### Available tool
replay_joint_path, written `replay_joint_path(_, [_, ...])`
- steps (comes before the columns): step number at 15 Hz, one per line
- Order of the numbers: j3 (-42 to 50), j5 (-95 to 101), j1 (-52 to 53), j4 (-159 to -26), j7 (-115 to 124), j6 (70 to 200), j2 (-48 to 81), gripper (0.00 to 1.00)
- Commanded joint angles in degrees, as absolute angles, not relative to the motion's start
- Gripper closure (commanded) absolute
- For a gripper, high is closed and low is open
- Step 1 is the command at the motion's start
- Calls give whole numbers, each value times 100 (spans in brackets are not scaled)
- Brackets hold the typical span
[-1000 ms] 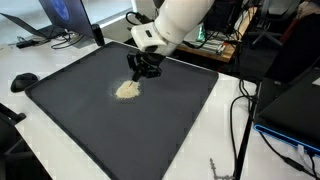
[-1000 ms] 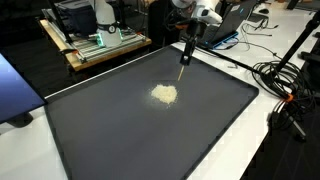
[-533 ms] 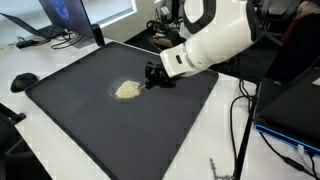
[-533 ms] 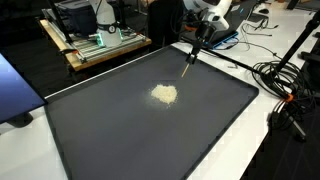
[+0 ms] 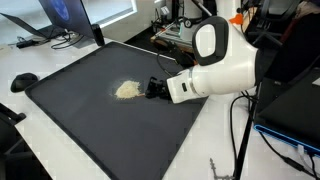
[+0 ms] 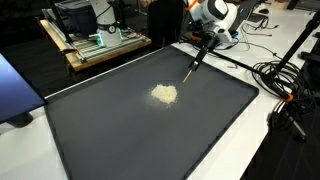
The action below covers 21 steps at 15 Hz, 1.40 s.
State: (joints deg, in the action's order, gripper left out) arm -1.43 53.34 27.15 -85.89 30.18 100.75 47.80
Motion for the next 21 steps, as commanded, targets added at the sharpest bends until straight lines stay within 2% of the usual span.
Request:
replay_joint_path(1, [-69, 5540, 2790, -7790, 2981, 9631, 5396, 97])
replay_joint_path(6, [9, 5612, 2881, -6967, 2865, 9045, 6052, 97])
replay_joint_path(13, [-210, 5247, 2414, -6624, 2033, 9418, 5899, 97])
replay_joint_path(21, [-328, 4041, 1376, -6162, 35, 9941, 5742, 97])
